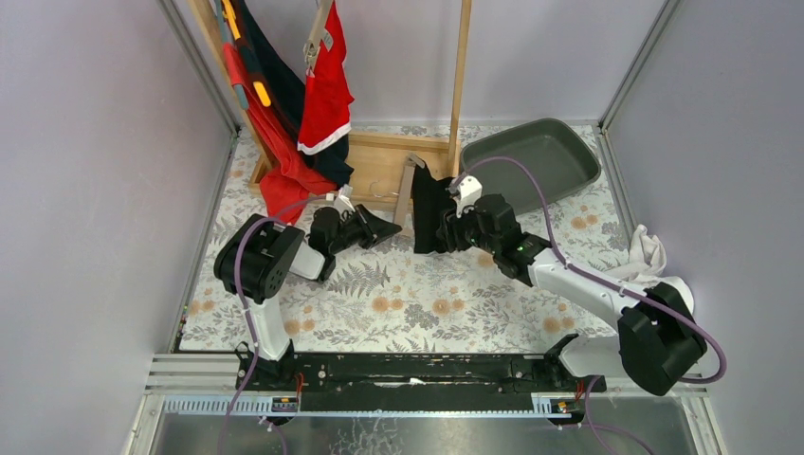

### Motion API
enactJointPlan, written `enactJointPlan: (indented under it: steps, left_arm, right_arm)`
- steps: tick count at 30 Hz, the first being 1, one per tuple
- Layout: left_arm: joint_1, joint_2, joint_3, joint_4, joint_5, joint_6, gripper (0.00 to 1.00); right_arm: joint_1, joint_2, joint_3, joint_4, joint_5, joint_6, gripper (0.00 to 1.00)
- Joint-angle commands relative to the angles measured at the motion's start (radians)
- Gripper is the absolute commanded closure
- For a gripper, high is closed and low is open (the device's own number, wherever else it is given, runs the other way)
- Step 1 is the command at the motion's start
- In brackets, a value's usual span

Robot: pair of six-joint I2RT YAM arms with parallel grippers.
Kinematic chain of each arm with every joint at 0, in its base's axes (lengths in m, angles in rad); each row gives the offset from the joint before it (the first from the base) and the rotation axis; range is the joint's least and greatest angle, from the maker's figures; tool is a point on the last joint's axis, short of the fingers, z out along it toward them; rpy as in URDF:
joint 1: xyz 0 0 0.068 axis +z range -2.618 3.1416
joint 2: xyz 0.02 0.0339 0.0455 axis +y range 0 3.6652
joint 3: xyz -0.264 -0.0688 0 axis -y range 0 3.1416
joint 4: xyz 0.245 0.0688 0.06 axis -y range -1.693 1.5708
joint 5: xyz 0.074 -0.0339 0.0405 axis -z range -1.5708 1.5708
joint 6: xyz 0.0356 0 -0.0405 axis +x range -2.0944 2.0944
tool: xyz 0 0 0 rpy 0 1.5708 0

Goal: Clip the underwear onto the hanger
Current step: Clamp the underwear onto the hanger.

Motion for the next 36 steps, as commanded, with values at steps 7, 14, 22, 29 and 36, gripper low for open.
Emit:
enactJointPlan:
  steps: [7, 14, 22, 29, 36]
  left_arm:
    - [0.008, -0.048, 0.068, -0.107, 0.034, 0.082, 1.00]
    - [0.007, -0.034, 0.106, -0.167, 0.048, 0.108, 1.00]
    - [0.007, -0.028, 0.118, -0.200, 0.054, 0.121, 1.00]
    - [0.007, -0.029, 0.121, -0.211, 0.055, 0.129, 1.00]
    - [0.007, -0.026, 0.121, -0.210, 0.058, 0.130, 1.00]
  right_arm:
    - [0.171, 0.008, 0.034, -0.019, 0.158, -0.503, 0.47]
    - [0.182, 0.076, 0.067, -0.019, 0.096, -0.661, 0.46]
    - [0.189, 0.130, 0.038, 0.035, 0.010, -0.873, 0.47]
    - [0.194, 0.198, 0.055, 0.032, -0.073, -0.990, 0.48]
    - [0.215, 0.313, 0.117, 0.019, -0.043, -1.013, 0.48]
